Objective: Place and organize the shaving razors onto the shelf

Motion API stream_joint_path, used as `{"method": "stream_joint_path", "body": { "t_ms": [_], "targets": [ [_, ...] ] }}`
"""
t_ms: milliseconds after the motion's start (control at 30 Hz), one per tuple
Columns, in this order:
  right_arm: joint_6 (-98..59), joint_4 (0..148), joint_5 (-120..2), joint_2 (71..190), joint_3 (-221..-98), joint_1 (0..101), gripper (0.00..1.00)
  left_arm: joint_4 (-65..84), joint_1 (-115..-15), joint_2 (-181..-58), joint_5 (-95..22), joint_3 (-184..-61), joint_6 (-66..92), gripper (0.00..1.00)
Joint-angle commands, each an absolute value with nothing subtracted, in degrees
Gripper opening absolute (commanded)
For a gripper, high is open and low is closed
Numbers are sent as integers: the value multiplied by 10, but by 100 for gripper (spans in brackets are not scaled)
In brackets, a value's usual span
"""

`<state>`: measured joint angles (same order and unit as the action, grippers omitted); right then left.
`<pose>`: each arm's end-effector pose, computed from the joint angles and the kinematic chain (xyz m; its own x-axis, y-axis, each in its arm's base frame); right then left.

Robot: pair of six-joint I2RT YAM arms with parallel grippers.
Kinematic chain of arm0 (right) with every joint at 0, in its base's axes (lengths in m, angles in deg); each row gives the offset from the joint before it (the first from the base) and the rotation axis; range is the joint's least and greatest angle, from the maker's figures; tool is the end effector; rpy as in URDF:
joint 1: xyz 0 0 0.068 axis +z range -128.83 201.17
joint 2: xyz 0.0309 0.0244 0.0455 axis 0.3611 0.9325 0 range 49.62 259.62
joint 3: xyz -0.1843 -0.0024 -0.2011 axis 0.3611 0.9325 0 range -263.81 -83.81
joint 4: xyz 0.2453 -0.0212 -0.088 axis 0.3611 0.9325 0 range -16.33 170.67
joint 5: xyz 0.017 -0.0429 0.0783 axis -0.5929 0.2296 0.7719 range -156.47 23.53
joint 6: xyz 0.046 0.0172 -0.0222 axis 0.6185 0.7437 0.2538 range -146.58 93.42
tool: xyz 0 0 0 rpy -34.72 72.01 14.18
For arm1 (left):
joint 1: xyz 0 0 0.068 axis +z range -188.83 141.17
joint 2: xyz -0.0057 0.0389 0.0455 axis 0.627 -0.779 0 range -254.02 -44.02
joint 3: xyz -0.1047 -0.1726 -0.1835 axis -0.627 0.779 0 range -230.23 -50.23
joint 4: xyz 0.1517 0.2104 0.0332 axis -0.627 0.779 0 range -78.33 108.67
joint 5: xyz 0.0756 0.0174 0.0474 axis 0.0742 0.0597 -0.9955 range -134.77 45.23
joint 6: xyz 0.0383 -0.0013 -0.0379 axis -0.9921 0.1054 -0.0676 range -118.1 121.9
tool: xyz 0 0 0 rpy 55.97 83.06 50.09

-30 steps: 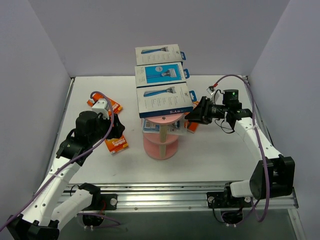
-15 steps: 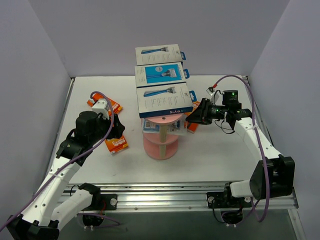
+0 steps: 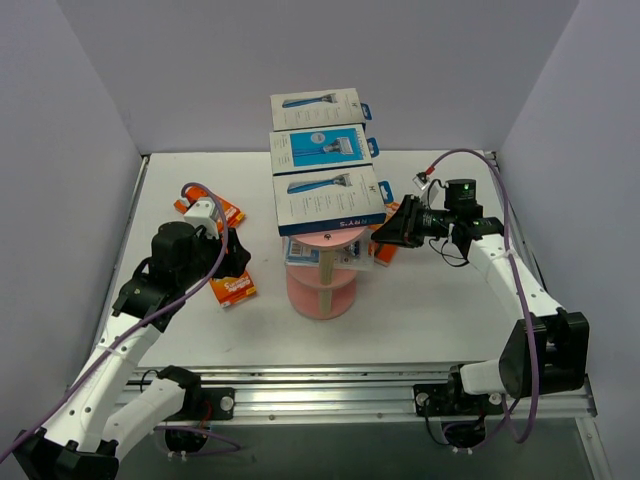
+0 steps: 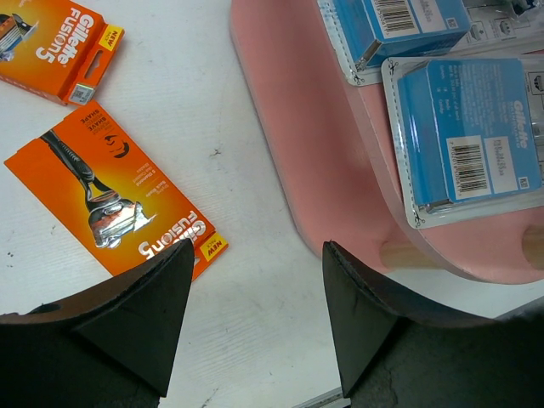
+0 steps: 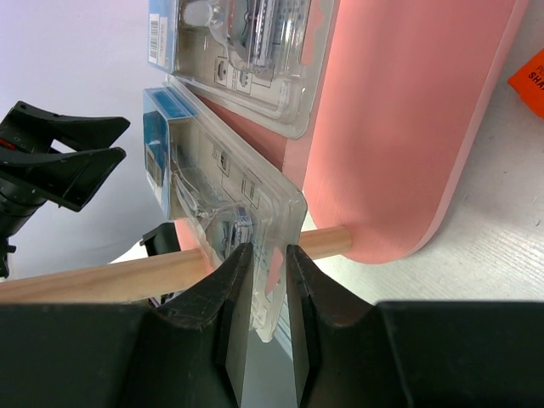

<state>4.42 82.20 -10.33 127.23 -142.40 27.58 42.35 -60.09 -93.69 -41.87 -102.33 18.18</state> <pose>0.2926 0.0627 0.3049 -0.8029 0.1986 -0.5621 -0.4437 0.4307 0.7859 0.1744 -0.0697 0.3333 -0.5365 -0.0916 -0.8389 0.2640 0.9260 -0.2699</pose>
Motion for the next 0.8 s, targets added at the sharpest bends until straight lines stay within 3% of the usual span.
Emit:
{"method": "stream_joint_path", "body": {
  "t_ms": [0, 767],
  "targets": [
    [47, 804, -104, 1281, -1436, 281, 19, 411, -598, -935, -411, -1024, 178, 71],
    [80, 760, -102, 1307, -1468, 307, 15, 412, -597, -936, -409, -1024, 178, 71]
  ]
}}
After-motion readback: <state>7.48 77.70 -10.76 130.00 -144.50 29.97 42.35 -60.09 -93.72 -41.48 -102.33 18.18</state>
